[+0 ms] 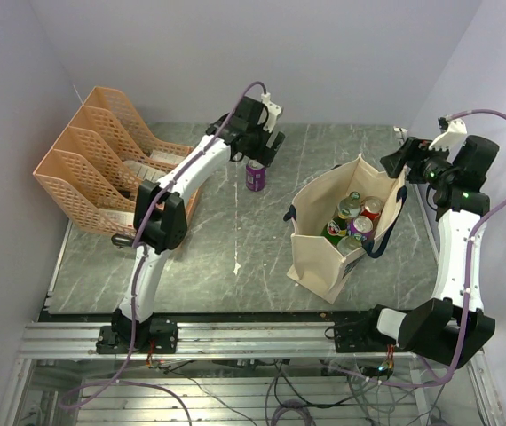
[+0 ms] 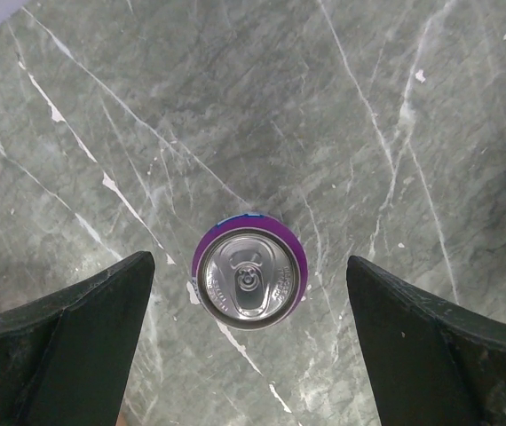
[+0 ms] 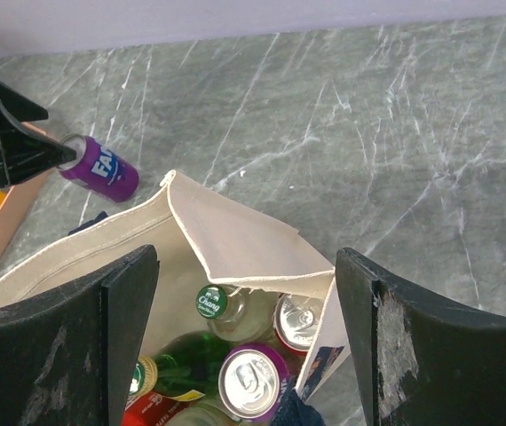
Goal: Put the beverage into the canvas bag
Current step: Pick up the drink from the center of the board, then place the drink in the canvas bag.
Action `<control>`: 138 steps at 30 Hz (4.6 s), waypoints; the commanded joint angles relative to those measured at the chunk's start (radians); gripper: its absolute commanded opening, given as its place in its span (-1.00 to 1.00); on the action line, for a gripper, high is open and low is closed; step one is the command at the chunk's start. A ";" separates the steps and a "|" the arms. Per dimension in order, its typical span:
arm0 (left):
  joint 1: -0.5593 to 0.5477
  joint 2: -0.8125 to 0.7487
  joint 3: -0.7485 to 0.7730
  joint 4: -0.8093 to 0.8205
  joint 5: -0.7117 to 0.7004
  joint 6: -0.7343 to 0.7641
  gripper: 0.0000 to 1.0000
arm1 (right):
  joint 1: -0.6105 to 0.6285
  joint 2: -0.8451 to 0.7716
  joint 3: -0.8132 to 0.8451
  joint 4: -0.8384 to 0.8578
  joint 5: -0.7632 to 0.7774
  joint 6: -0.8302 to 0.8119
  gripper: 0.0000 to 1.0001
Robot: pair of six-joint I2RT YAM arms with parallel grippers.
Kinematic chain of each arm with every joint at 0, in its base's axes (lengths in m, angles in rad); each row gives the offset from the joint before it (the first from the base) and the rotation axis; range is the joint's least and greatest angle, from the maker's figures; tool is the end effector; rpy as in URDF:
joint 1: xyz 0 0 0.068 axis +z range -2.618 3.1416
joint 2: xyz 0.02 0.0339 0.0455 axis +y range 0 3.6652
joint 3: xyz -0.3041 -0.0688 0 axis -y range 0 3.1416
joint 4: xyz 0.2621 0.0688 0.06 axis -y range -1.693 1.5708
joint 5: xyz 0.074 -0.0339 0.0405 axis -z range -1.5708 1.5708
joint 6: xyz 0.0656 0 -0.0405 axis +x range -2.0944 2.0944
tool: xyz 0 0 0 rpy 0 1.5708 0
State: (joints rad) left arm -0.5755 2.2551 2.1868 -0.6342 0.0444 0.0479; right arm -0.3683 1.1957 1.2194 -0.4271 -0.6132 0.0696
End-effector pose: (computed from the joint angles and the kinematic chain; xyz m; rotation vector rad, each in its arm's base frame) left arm 0.4886 -0.3205 0.3009 0.7259 2.1760 -0.3265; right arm 0.2810 -0.0680 0.4125 0.0246 1.9179 0.4032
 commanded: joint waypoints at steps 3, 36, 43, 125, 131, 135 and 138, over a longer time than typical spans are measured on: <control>0.005 0.070 0.020 -0.014 -0.011 -0.002 0.99 | -0.018 -0.010 0.012 0.016 0.009 -0.014 0.61; 0.000 -0.259 0.019 0.111 0.293 0.116 -0.86 | -0.032 -0.018 0.032 -0.030 -0.014 -0.039 0.60; -0.076 -0.362 0.063 0.080 0.508 0.162 -0.86 | -0.025 0.008 0.135 -0.144 -0.026 -0.116 0.60; -0.558 0.054 0.305 -0.563 0.661 0.707 -0.86 | -0.024 -0.194 0.202 -0.553 -0.052 -0.225 0.65; -0.561 0.029 0.323 -0.510 0.707 0.690 -0.86 | -0.024 -0.192 0.195 -0.551 -0.052 -0.224 0.65; -0.561 0.031 0.356 -0.571 0.712 0.663 -0.86 | -0.025 -0.186 0.199 -0.558 -0.051 -0.232 0.65; -0.560 0.022 0.359 -0.660 0.682 0.702 -0.86 | -0.024 -0.181 0.190 -0.554 -0.054 -0.230 0.65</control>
State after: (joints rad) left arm -1.1290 2.3173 2.4981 -1.1957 0.6827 0.7185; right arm -0.3923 1.0130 1.4220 -0.9928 -0.6655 -0.1589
